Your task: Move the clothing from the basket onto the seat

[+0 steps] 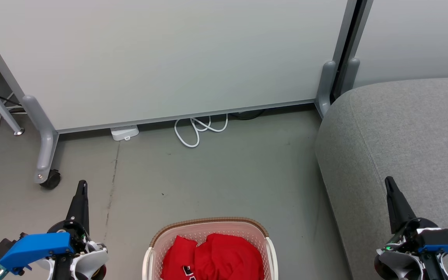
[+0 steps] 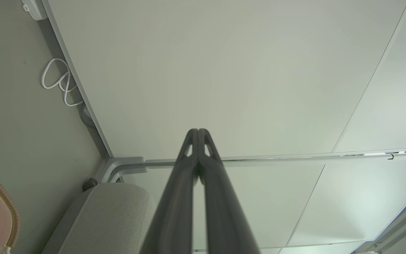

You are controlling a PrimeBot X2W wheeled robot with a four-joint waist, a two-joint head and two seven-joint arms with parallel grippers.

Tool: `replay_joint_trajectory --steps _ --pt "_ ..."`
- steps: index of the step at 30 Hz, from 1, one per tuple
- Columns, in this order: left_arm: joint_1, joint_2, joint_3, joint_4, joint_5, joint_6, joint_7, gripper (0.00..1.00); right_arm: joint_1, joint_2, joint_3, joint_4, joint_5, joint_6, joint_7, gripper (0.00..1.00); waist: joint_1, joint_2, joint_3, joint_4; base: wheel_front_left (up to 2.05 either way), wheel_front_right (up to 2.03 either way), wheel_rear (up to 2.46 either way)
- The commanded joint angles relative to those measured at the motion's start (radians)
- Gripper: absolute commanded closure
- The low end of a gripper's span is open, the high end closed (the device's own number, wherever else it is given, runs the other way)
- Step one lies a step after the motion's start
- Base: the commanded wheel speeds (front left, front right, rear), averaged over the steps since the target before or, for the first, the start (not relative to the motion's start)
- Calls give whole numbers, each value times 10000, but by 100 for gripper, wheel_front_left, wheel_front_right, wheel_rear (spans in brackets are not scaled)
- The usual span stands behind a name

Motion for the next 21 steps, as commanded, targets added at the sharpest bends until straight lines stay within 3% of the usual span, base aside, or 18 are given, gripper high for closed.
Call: replay_joint_trajectory --steps 1,7,8,21 --pt "-96 1 14 -31 -26 -34 30 100 -112 -28 -12 15 29 8 23 100 0 0 0 0 0 0 0" --pt "-96 1 14 -31 -26 -34 30 100 -112 -28 -12 15 29 8 23 100 0 0 0 0 0 0 0" --pt "0 0 0 -1 0 0 -1 0 0 0 0 0 -1 0 -1 0 0 0 0 0 0 0 0" --pt "172 -31 -206 95 483 -2 -502 0 226 26 190 141 -695 -12 -502 0 0 0 26 17 0 0 0"
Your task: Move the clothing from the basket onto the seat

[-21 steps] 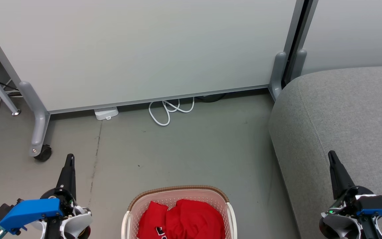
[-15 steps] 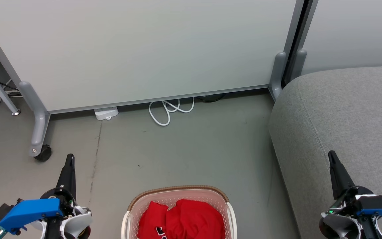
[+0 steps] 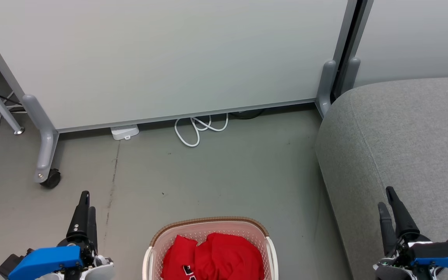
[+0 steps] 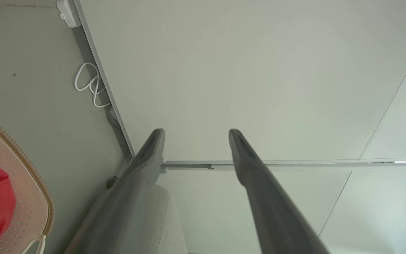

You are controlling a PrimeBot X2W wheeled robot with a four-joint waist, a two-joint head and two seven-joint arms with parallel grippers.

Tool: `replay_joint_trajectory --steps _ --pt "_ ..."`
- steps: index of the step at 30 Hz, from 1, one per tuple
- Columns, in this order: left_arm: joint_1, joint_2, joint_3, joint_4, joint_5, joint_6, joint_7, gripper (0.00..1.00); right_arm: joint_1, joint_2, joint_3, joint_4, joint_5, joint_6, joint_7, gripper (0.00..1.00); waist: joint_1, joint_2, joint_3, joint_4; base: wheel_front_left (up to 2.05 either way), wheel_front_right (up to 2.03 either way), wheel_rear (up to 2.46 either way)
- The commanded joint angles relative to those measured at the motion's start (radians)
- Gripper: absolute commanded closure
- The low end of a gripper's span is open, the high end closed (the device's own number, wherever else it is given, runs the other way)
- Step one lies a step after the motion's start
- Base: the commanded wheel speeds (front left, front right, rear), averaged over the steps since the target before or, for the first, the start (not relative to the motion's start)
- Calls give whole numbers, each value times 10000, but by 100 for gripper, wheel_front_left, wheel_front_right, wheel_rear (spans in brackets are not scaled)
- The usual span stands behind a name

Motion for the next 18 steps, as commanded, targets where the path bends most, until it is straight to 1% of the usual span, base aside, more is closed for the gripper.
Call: replay_joint_trajectory --steps 1,5,10,13,15,16,18 --pt "-321 72 -46 -252 254 -10 -135 0 -216 -38 51 -228 -345 15 -156 0 0 0 7 4 0 0 0" --pt "-374 76 -98 -370 851 -11 -321 0 -229 -42 135 -316 -933 17 -343 0 0 0 25 12 0 0 0" --pt "-437 80 -185 -560 1996 -12 -542 0 -254 -46 220 -450 -1740 18 -566 0 0 0 53 26 0 0 0" --pt "-456 83 -234 -677 2459 -13 -671 0 -274 -49 348 -553 -2516 19 -693 0 0 0 72 34 0 0 0" --pt "-463 84 -254 -716 2623 -13 -711 0 -274 -50 370 -583 -2702 20 -735 0 0 0 78 38 0 0 0" --pt "-477 86 -297 -789 3005 -12 -793 0 -280 -51 433 -652 -3161 21 -818 0 0 0 89 47 0 0 0" --pt "-491 87 -344 -859 3417 20 -876 0 -283 -53 487 -710 -3560 21 -897 0 0 0 100 53 0 0 0"
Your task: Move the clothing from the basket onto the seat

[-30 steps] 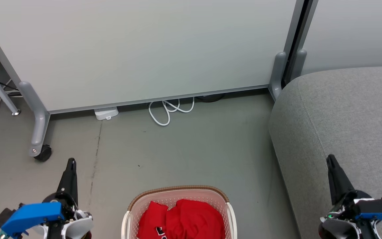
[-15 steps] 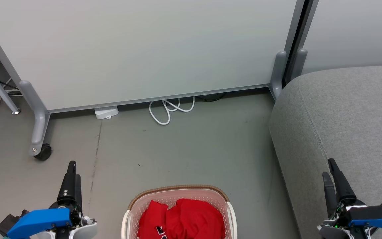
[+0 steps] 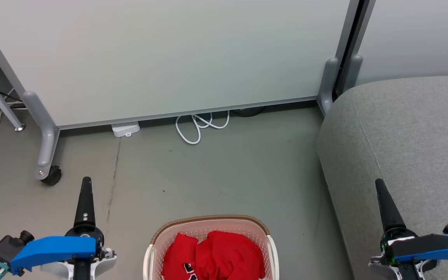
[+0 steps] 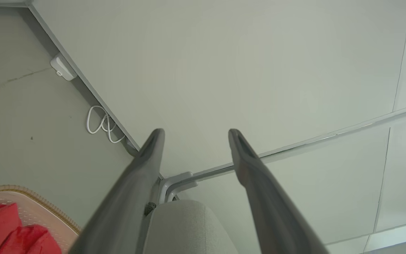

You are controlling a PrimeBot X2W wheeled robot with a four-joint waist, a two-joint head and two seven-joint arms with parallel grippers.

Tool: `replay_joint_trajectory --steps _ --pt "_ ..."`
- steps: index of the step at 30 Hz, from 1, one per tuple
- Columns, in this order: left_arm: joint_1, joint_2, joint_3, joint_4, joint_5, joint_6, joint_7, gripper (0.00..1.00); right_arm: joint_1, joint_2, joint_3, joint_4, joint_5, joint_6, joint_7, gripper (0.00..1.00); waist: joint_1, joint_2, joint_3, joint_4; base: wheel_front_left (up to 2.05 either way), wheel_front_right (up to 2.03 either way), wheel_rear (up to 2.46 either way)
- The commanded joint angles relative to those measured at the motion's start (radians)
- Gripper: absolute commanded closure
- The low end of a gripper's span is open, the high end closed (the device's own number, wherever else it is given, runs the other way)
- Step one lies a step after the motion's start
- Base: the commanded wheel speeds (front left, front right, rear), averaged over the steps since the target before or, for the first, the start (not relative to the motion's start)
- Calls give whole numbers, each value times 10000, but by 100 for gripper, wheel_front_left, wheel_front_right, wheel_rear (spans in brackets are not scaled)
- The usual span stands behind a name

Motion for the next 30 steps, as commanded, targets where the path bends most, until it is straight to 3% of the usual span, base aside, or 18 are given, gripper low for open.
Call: replay_joint_trajectory --steps 1,20,30 --pt "-363 83 -93 -277 591 51 -150 0 -256 -52 82 -251 -599 22 -145 0 0 0 11 6 0 0 0" --pt "-450 96 -962 -603 4728 588 -796 0 -334 -66 511 -513 -4367 27 -789 0 0 0 98 71 0 0 0" --pt "-464 107 -1305 -587 6245 728 -1102 0 -342 -74 607 -429 -5917 30 -1097 0 0 0 108 130 0 0 0"
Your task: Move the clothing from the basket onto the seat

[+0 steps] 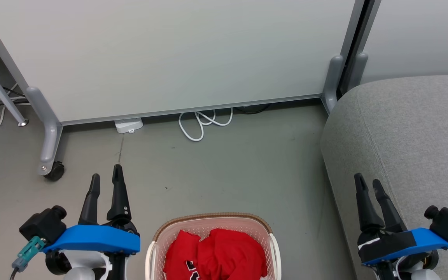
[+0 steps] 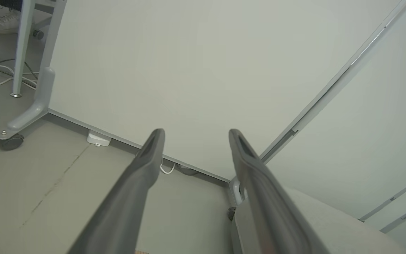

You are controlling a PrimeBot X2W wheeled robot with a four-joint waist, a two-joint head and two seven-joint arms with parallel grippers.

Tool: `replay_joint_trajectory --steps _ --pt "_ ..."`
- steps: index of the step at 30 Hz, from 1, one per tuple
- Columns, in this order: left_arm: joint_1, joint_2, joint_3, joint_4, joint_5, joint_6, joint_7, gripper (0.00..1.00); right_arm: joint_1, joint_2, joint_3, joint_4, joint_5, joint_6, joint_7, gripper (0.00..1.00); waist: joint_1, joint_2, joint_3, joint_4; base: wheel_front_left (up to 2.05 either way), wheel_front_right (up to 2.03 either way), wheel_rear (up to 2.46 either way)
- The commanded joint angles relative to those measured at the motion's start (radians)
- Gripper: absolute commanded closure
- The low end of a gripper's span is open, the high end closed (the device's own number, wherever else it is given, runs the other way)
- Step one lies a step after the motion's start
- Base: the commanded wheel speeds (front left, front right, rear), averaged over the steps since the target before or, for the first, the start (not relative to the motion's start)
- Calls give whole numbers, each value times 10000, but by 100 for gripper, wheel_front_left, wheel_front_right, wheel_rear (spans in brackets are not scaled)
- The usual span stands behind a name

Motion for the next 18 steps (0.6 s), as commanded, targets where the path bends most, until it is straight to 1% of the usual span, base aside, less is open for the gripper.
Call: replay_joint_trajectory --steps 1,18 --pt "-276 85 -98 -102 348 32 -94 0 -205 -67 40 -98 -318 27 -94 0 0 0 0 6 0 0 0" --pt "-360 278 -741 136 2402 319 -551 0 -214 -77 160 12 -2344 28 -561 0 0 0 39 109 0 0 0"
